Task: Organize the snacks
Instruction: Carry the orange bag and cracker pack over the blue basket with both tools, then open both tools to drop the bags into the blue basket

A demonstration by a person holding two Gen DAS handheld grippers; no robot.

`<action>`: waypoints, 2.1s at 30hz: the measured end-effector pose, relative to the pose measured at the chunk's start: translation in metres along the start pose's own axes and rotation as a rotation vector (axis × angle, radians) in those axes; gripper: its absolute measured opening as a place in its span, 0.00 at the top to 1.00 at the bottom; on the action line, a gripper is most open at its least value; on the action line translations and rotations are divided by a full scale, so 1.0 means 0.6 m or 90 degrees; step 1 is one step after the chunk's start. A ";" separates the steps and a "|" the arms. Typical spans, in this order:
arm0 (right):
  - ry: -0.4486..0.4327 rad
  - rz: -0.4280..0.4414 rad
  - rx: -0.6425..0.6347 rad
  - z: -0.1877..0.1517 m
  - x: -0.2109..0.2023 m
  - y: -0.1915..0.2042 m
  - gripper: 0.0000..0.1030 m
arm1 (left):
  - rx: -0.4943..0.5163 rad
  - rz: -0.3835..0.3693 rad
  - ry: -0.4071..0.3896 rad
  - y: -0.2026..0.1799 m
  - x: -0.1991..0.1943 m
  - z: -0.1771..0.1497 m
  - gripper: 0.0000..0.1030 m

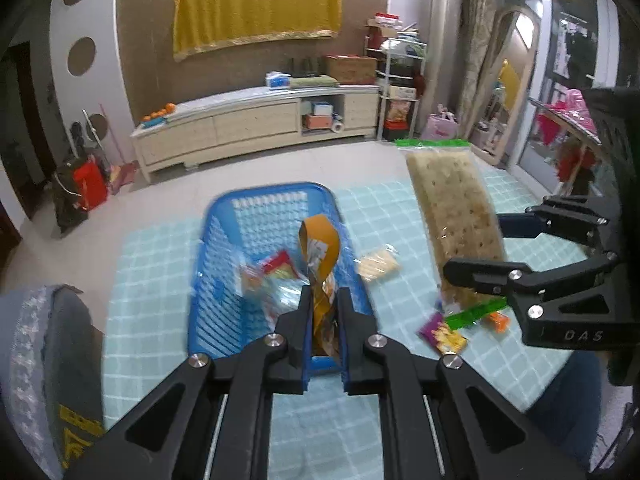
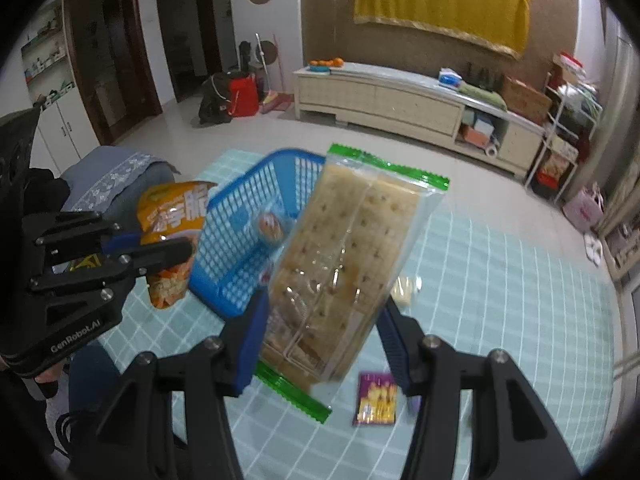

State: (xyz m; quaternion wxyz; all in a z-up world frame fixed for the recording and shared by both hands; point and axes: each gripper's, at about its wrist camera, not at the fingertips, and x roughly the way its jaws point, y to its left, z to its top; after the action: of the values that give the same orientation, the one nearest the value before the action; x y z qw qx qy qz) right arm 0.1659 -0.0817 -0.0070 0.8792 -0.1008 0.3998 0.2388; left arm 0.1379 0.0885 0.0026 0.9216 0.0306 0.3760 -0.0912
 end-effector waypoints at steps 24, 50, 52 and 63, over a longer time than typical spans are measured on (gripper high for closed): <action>0.116 0.047 -0.044 0.113 0.253 0.016 0.43 | -0.061 0.013 0.076 0.139 0.165 0.041 0.91; 0.013 -0.053 0.064 0.063 0.149 -0.042 0.00 | -0.022 -0.040 0.090 0.062 0.147 0.013 0.91; 0.030 -0.048 0.085 0.051 0.147 -0.053 0.00 | -0.019 -0.045 0.097 0.053 0.150 0.010 0.90; 0.039 -0.053 0.154 0.008 0.130 -0.075 0.00 | 0.002 -0.073 0.113 0.020 0.162 -0.008 0.78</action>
State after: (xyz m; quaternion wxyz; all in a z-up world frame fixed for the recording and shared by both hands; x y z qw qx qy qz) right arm 0.2358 -0.0926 -0.0632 0.8814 -0.0176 0.4480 0.1487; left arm 0.2053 0.0869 -0.0688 0.8780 0.0185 0.4569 -0.1418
